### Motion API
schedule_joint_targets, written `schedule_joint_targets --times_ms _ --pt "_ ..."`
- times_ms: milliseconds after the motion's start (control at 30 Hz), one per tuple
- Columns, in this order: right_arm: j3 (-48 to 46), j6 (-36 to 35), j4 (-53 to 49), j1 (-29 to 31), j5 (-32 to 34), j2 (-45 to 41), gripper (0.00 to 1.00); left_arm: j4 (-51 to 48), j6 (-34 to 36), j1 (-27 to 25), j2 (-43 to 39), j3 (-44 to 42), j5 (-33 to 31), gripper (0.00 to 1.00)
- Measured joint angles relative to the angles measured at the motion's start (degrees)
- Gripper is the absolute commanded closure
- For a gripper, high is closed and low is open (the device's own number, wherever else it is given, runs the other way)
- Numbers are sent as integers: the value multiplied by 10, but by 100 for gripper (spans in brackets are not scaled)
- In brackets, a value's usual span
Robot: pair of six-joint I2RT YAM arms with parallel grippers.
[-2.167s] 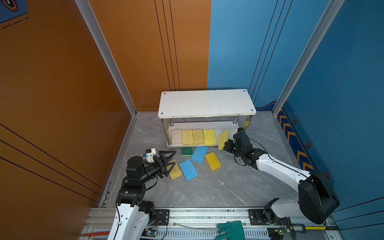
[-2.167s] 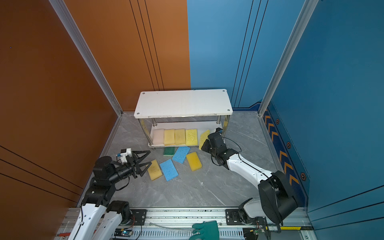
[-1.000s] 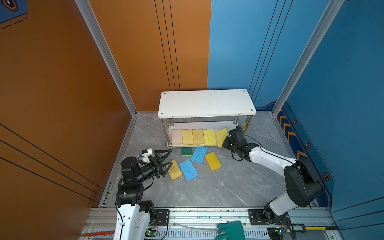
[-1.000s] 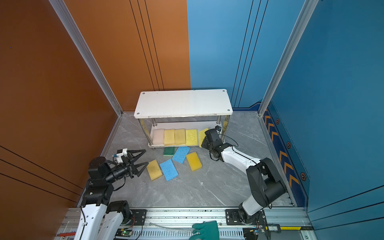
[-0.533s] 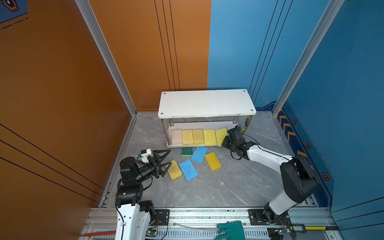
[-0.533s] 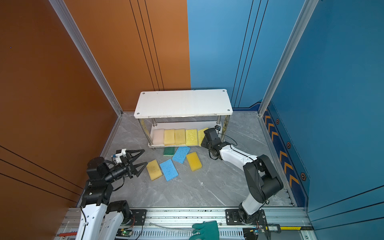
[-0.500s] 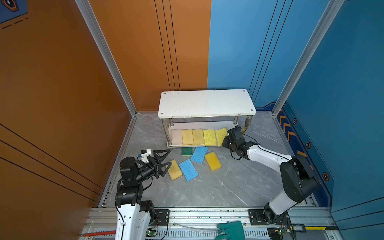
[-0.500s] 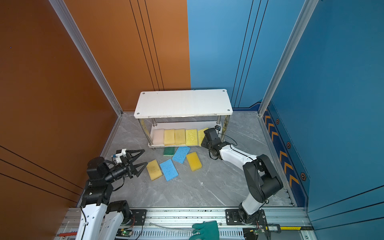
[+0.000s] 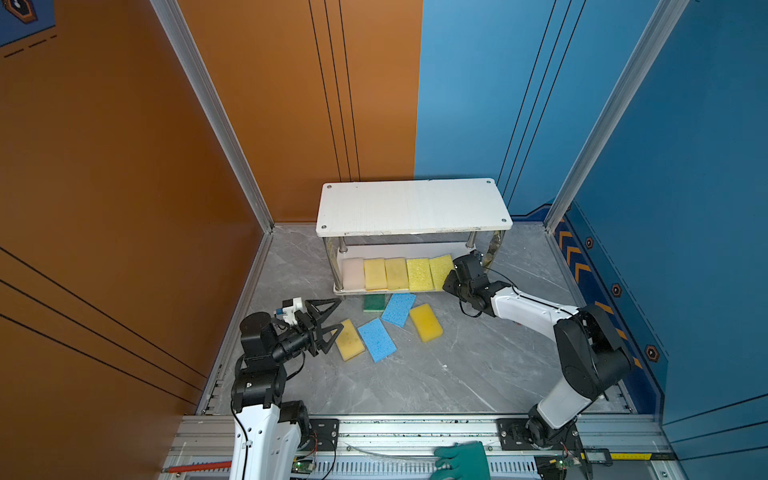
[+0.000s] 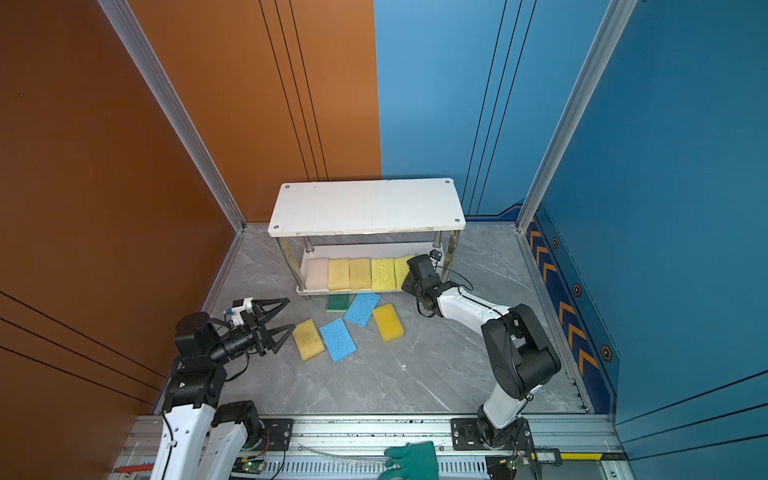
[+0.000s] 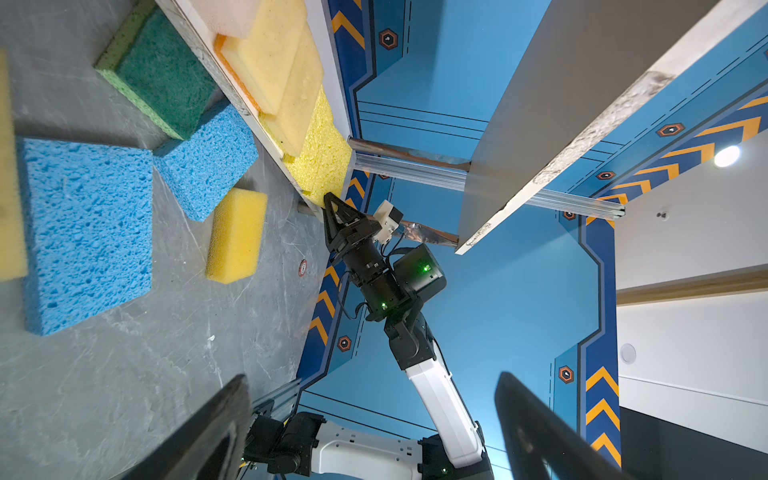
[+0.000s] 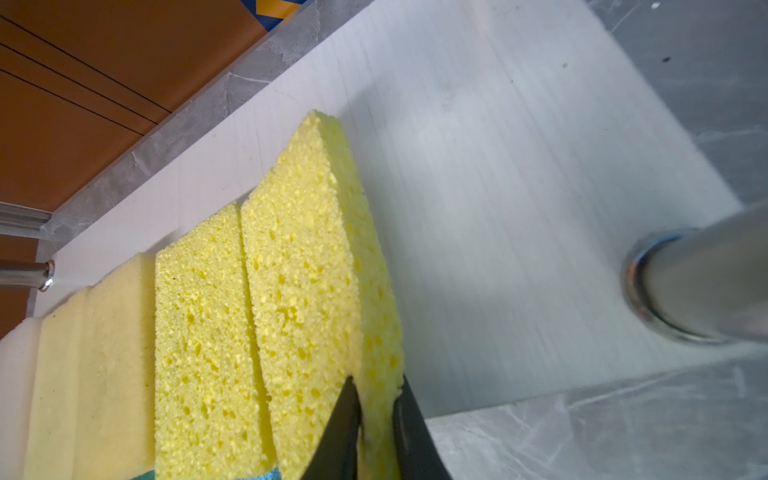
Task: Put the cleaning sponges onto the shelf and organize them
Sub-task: 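Push the yellow cellulose sponge against the row on the lower shelf with the right gripper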
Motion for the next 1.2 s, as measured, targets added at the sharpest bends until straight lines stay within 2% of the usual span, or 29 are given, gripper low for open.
schedule_joint_targets --times_ms 167,500,667,900,1200 --pt "0 7 0 0 0 0 67 0 0 3 0 0 1 8" --pt "0 10 0 -2 0 0 61 0 -1 3 0 0 2 8" --pt "0 15 0 -4 0 0 51 0 -3 3 0 0 2 8" --pt "0 17 -2 -4 0 0 46 0 -5 3 0 0 2 8" --pt "1 21 -4 -7 0 0 27 0 -7 3 0 0 2 7"
